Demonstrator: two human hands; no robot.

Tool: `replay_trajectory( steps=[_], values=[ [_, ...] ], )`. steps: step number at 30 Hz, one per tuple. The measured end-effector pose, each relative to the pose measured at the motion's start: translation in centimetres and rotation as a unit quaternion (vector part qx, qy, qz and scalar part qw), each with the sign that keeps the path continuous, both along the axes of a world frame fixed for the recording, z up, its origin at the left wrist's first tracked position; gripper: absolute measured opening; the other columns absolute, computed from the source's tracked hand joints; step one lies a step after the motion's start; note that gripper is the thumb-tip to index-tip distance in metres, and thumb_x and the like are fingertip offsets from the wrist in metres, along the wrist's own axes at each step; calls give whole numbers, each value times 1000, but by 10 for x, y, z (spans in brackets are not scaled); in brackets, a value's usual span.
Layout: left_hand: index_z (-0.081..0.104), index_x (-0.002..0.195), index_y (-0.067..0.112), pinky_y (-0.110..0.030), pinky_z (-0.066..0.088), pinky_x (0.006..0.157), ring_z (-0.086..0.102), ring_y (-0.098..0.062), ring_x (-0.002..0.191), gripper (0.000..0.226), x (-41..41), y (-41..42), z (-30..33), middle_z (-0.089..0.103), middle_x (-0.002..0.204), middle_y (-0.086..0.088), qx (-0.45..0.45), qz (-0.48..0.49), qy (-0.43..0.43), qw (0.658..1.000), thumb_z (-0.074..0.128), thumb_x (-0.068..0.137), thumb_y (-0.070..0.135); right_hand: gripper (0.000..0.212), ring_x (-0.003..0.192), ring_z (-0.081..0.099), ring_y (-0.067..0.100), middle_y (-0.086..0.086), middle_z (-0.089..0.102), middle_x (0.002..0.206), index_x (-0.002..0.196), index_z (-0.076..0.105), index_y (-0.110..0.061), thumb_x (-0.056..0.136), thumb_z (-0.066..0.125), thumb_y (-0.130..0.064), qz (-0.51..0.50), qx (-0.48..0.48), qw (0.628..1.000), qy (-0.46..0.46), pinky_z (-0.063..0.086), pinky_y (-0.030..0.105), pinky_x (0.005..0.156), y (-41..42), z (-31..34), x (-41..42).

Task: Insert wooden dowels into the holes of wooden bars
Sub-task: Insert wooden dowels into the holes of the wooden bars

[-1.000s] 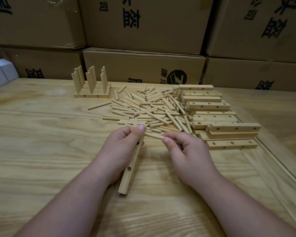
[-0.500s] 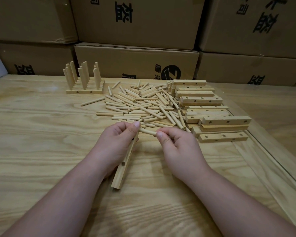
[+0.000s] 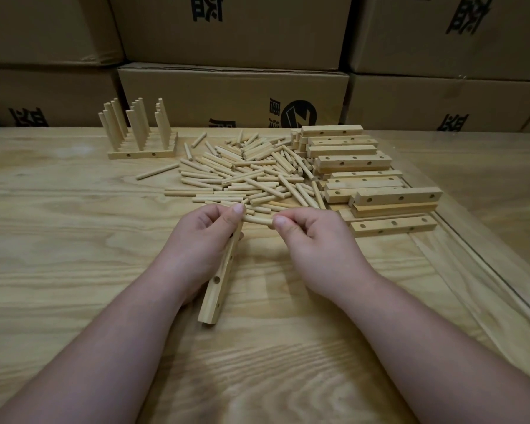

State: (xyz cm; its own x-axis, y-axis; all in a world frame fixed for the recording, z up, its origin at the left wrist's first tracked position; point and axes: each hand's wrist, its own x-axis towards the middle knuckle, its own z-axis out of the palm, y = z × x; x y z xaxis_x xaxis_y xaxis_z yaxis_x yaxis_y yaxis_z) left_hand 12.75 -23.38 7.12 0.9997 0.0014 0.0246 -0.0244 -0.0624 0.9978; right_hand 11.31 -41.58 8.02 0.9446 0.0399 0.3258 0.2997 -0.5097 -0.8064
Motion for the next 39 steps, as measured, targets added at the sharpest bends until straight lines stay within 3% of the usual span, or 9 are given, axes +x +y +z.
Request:
replay_trajectory(
  steps=[9, 14, 17, 19, 22, 24, 30, 34, 39],
  values=[
    [74, 85, 20, -38, 48, 71, 61, -10, 67, 46, -2, 1, 1, 70, 70, 6, -5, 18, -1, 1000, 67, 74, 64, 20, 80, 53, -26, -32, 65, 74, 85, 74, -29, 98, 59, -31, 8, 33, 998, 53, 35, -5, 62, 3, 3, 1],
    [79, 93, 32, -30, 49, 60, 60, -10, 59, 46, -3, 3, 3, 70, 73, 3, -28, -1, 10, 1000, 53, 83, 68, 18, 53, 50, -2, -22, 57, 59, 85, 64, -35, 100, 57, -29, -32, 91, 994, -56, 37, 10, 49, 8, 0, -2],
    [80, 89, 30, -26, 47, 56, 58, -10, 54, 41, -5, 0, 5, 67, 68, 2, -14, -26, 23, 999, 54, 86, 62, 10, 53, 48, -1, -17, 58, 65, 99, 64, -37, 101, 54, -37, -62, 151, 982, -94, 39, 13, 48, 3, 1, 3],
    [80, 85, 31, -27, 45, 56, 56, -11, 52, 39, -5, -1, 6, 66, 65, 2, -16, -3, 30, 999, 53, 97, 56, 24, 59, 51, 0, -11, 57, 69, 114, 60, -36, 101, 44, -47, -60, 171, 979, -95, 44, 15, 57, -2, -1, 5],
    [80, 74, 27, -23, 41, 47, 50, -12, 49, 50, -3, 0, 9, 60, 61, 0, -114, 46, 59, 991, 47, 104, 48, 35, 89, 57, -2, -17, 62, 88, 118, 65, -25, 102, 39, -41, -71, 65, 991, -93, 45, 12, 81, -12, -5, 10],
    [80, 69, 25, -22, 40, 43, 48, -12, 47, 54, -3, 1, 13, 57, 59, 0, -169, 55, 80, 981, 45, 104, 48, 27, 111, 51, 8, -13, 61, 111, 113, 69, -24, 100, 47, -32, -84, -75, 991, -66, 40, 23, 96, -16, -10, 16],
    [78, 71, 22, -25, 40, 47, 48, -12, 48, 52, -3, 0, 11, 58, 59, -1, -153, 53, 79, 984, 47, 104, 48, 32, 129, 27, 19, -11, 35, 157, 124, 64, -35, 99, 46, -32, -63, -279, 958, 20, 26, 38, 110, -14, -19, 20],
    [76, 77, 20, -25, 40, 47, 48, -13, 48, 47, -3, -1, 11, 58, 60, -2, -142, 50, 66, 986, 47, 103, 47, 40, 127, 30, 20, -12, 27, 162, 137, 53, -37, 100, 39, -31, -46, -324, 943, 54, 24, 39, 105, -13, -21, 22],
    [78, 74, 22, -26, 40, 48, 48, -13, 48, 49, -3, -1, 10, 58, 60, -2, -144, 47, 64, 986, 47, 103, 48, 38, 120, 36, 20, -12, 51, 136, 136, 52, -34, 98, 47, -34, -77, -300, 950, 27, 29, 38, 101, -12, -21, 22]
  ],
)
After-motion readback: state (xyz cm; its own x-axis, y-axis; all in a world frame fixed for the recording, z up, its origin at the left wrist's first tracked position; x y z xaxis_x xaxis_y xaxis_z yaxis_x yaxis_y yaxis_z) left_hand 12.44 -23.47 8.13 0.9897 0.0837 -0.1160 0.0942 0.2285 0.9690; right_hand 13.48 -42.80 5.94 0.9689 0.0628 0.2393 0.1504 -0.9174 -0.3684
